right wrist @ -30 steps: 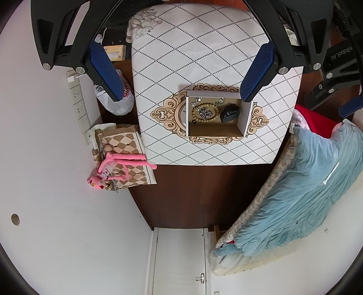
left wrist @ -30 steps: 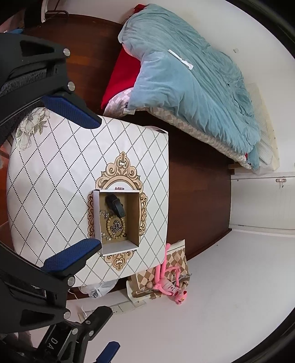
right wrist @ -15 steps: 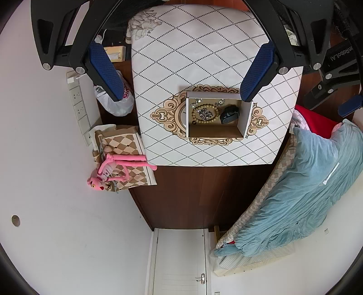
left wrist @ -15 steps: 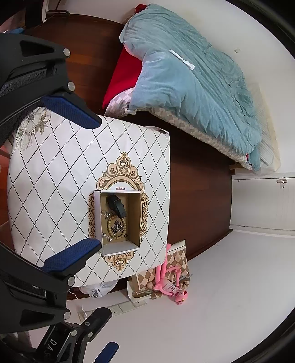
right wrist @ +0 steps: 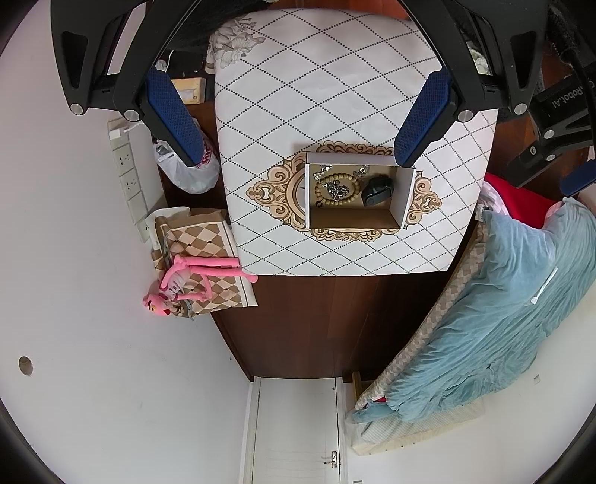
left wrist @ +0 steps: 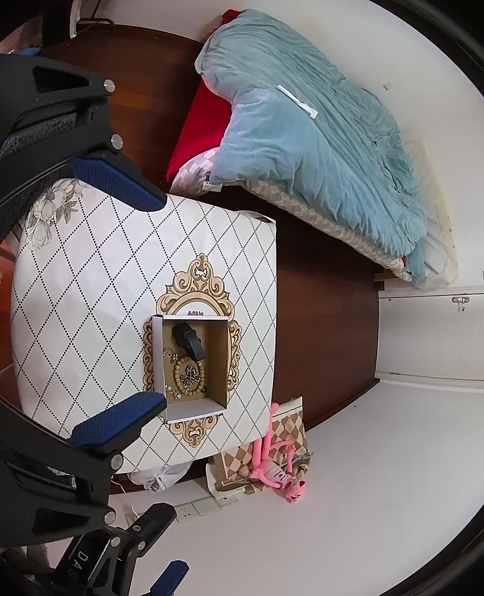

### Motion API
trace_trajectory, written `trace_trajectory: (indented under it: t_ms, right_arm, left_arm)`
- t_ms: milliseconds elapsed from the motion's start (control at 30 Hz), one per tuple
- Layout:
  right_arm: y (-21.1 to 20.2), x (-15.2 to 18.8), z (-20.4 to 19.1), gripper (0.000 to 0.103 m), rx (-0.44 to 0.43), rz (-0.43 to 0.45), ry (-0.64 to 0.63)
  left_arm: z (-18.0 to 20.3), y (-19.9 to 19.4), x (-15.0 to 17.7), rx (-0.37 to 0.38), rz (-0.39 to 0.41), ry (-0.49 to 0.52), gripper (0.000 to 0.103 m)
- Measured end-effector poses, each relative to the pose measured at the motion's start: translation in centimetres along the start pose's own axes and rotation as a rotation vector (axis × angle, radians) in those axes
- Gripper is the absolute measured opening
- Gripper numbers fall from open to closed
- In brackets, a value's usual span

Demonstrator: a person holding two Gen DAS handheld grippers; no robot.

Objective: Organize jewelry

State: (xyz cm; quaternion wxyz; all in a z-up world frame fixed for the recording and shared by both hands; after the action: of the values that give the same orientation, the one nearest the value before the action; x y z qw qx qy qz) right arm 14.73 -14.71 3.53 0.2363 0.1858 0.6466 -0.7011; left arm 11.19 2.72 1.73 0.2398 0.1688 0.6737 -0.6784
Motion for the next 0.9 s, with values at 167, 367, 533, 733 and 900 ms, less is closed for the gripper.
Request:
trace_trajectory:
  t_ms: [167,367,533,733,900]
  right_arm:
    - [0.23,-0.13,0.04,0.103,0.003,-0.005,-0.002]
    - [0.23,-0.16,0.02,0.103,0.004,-0.006,-0.003]
    - [0.30,-0.15,0.00,0.103,0.005,-0.014,-0.004]
    - [0.36,-0.21,-0.03,0.103,0.006,-0.015,-0.007]
    - [0.39,-0.20,-0.07,0.103,0.007,-0.013,-0.007]
  left_arm:
    - [-0.05,0.10,0.01,0.000,-0.004,-0.002,0.099]
    - [-0.03,0.10,0.00,0.000,-0.003,-0.003,0.099]
    - [-0.05,0.14,0.07,0.001,-0.003,-0.001,0.099]
    - [-0.06,0.15,0.13,0.004,-0.005,-0.003,0.099]
    - [-0.08,0.18,0.18,0.003,-0.004,-0.003,0.099]
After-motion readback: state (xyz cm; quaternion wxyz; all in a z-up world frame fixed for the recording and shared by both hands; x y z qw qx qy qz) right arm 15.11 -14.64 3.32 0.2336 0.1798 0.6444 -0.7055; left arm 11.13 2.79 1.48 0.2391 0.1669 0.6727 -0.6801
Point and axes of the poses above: each gripper's, at about its wrist camera, not at the fingertips, and y roughly the way its jaws point, z to its right, x to its underside, the point moved 1 cm from there along y, roughly the way its jaws point, and after that the axes turned 3 degrees about x, right-handed, at the moved point
